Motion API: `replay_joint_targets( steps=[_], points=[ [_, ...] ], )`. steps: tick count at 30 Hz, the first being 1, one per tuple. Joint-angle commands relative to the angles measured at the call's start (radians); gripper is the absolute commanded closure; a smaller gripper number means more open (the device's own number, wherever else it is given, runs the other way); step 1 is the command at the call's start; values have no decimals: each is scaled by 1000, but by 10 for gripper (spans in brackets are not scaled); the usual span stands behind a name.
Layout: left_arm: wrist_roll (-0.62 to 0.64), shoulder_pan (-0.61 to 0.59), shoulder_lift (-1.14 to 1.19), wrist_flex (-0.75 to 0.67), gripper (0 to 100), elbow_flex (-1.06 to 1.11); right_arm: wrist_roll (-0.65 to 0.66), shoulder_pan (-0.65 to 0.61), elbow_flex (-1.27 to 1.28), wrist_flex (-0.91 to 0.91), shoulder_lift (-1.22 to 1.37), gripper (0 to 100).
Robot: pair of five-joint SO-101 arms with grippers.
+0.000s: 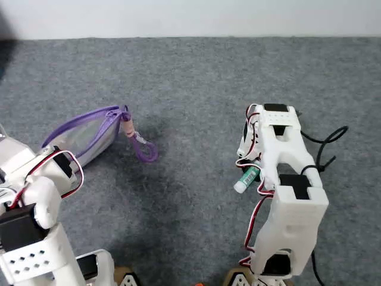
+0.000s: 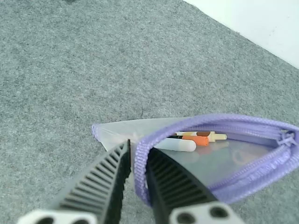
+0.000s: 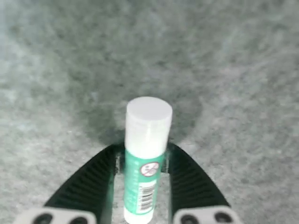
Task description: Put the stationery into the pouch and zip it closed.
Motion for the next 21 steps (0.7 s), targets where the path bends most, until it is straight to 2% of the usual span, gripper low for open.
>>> replay_joint_targets(
  steps=[1,8,14,17,21],
  points=[
    [-6,6,21,-11,987,10,44,1,-35,39,-110,989],
    [-3,6,29,-9,987,8,129,-163,-35,211,-400,991],
    [-2,8,31,26,987,4,138,-314,-35,352,-684,991],
    [23,8,31,34,987,-13,153,-386,-35,369,-837,991],
    [61,8,72,120,987,-124,219,-469,-35,314,-1015,991]
  ],
)
